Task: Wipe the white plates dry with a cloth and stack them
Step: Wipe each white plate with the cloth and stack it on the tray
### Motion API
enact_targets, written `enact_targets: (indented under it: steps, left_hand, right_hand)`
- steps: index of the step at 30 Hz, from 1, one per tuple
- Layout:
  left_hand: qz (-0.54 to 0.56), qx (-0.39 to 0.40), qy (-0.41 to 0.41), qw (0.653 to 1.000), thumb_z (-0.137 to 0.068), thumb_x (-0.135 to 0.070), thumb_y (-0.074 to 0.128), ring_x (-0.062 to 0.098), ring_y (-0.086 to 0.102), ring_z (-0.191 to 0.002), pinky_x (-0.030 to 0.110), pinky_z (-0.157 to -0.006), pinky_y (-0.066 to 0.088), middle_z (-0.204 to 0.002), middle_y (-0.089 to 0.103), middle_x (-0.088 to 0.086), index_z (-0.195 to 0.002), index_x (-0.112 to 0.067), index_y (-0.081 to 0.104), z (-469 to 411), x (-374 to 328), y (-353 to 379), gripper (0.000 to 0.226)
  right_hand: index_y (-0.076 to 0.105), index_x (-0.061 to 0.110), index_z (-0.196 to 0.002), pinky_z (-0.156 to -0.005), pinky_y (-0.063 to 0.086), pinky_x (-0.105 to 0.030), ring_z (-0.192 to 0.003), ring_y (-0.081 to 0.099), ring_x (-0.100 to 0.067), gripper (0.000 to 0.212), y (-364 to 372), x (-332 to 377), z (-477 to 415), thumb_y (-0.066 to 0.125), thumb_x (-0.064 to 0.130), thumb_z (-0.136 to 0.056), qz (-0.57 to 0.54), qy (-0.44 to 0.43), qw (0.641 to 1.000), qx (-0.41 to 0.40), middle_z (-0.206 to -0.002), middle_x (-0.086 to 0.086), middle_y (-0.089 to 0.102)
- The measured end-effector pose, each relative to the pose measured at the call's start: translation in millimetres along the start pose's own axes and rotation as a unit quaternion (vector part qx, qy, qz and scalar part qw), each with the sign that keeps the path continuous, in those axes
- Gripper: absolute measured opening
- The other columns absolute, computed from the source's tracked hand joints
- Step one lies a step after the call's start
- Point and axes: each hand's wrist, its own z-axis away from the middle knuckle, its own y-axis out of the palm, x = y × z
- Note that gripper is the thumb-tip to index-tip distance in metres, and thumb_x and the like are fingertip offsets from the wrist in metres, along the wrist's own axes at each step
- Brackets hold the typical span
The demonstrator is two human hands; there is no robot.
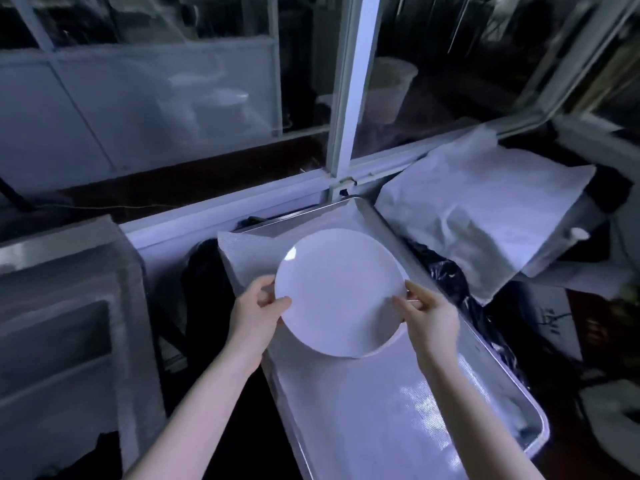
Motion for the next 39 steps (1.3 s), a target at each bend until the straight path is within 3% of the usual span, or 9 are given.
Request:
enact_targets:
  steps: [4,8,14,18,22,25,30,36,39]
  left_hand:
    - [-0.097,-0.031,0.000,0.995,-0.084,-0.002,0.066,0.013,0.058,-0.064,0.024,-0.063,0.044,-0.069,0.064,-0.001,-0.110,-0.026,0.068,-17,12,36,0.036]
    - [-0.169,-0.030,0.023,0.985,-0.083,-0.004,0.061,0.017,0.042,-0.063,0.028,-0.062,0.035,-0.067,0.048,0.011,-0.087,-0.042,0.068,-23,18,53,0.039]
    - [-0.275,-0.044,0.064,0.958,-0.082,-0.003,0.061,0.021,0.037,-0.067,0.028,-0.057,0.030,-0.057,0.039,0.007,-0.093,-0.017,0.070,-27,21,66,0.021]
    - [-0.326,-0.077,0.096,0.937,-0.079,-0.001,0.067,0.015,0.051,-0.073,0.008,-0.068,0.035,-0.076,0.052,0.009,-0.107,-0.022,0.074,-25,24,70,0.036]
    - [-0.316,-0.082,0.108,0.939,-0.079,0.001,0.069,0.016,0.056,-0.071,0.019,-0.084,0.042,-0.083,0.048,0.000,-0.127,-0.023,0.066,-22,25,70,0.053]
    - [-0.331,-0.083,0.120,0.932,-0.079,-0.003,0.071,-0.005,0.050,-0.076,0.001,-0.075,0.033,-0.080,0.056,0.009,-0.127,-0.027,0.066,-24,25,69,0.054]
    - [-0.305,-0.101,0.121,0.939,-0.076,-0.003,0.073,-0.011,0.049,-0.081,-0.001,-0.075,0.034,-0.081,0.059,0.007,-0.121,-0.025,0.069,-27,31,67,0.050]
    - [-0.198,-0.048,-0.026,0.979,-0.071,-0.034,0.080,0.007,0.051,-0.116,0.027,-0.096,0.040,-0.128,0.052,-0.015,-0.142,-0.031,0.046,-40,35,73,0.079]
    - [-0.099,-0.031,-0.081,0.991,-0.059,-0.044,0.077,0.006,0.062,-0.103,0.026,-0.079,0.049,-0.114,0.065,-0.016,-0.129,-0.033,0.052,-40,36,87,0.074]
  right_hand:
    - [0.059,0.019,-0.066,-0.057,0.028,-0.032,-0.059,0.033,-0.017,0.016,-6,-24,-25,0.071,0.009,-0.072,-0.007,0.050,0.999,0.002,-0.050,0.006,0.038]
    - [0.046,0.019,-0.059,-0.051,0.021,-0.029,-0.057,0.026,-0.014,0.027,-4,-36,-40,0.068,0.008,-0.070,-0.013,0.082,0.996,0.016,-0.049,0.005,0.031]
    - [0.035,0.021,-0.057,-0.052,0.021,-0.028,-0.059,0.026,-0.016,0.037,-1,-46,-49,0.065,0.005,-0.073,0.001,0.096,0.995,0.021,-0.060,0.003,0.029]
    - [0.032,0.033,-0.057,-0.055,0.025,-0.017,-0.056,0.032,-0.011,0.050,-1,-51,-50,0.066,0.004,-0.078,0.007,0.099,0.995,0.024,-0.072,0.002,0.034]
    - [0.045,0.032,-0.062,-0.059,0.032,-0.011,-0.060,0.040,-0.010,0.039,0,-55,-51,0.068,0.005,-0.080,0.016,0.092,0.995,0.036,-0.080,-0.005,0.046]
    - [0.070,0.018,-0.082,-0.059,0.032,-0.013,-0.070,0.049,-0.015,0.009,-1,-57,-52,0.070,0.010,-0.082,0.019,0.088,0.995,0.038,-0.090,-0.011,0.056]
    - [0.077,0.015,-0.104,-0.066,0.031,-0.020,-0.075,0.054,-0.017,0.021,0,-59,-56,0.073,0.012,-0.083,0.020,0.079,0.996,0.044,-0.097,-0.007,0.057]
    - [0.054,0.017,-0.140,-0.091,0.043,-0.030,-0.109,0.059,-0.017,0.056,4,-58,-58,0.071,0.030,-0.088,-0.020,0.097,0.989,0.107,-0.125,0.000,0.057]
    - [0.051,0.016,-0.137,-0.092,0.044,-0.034,-0.106,0.055,-0.018,0.057,15,-53,-59,0.071,0.037,-0.087,-0.023,0.115,0.984,0.133,-0.115,0.006,0.058]
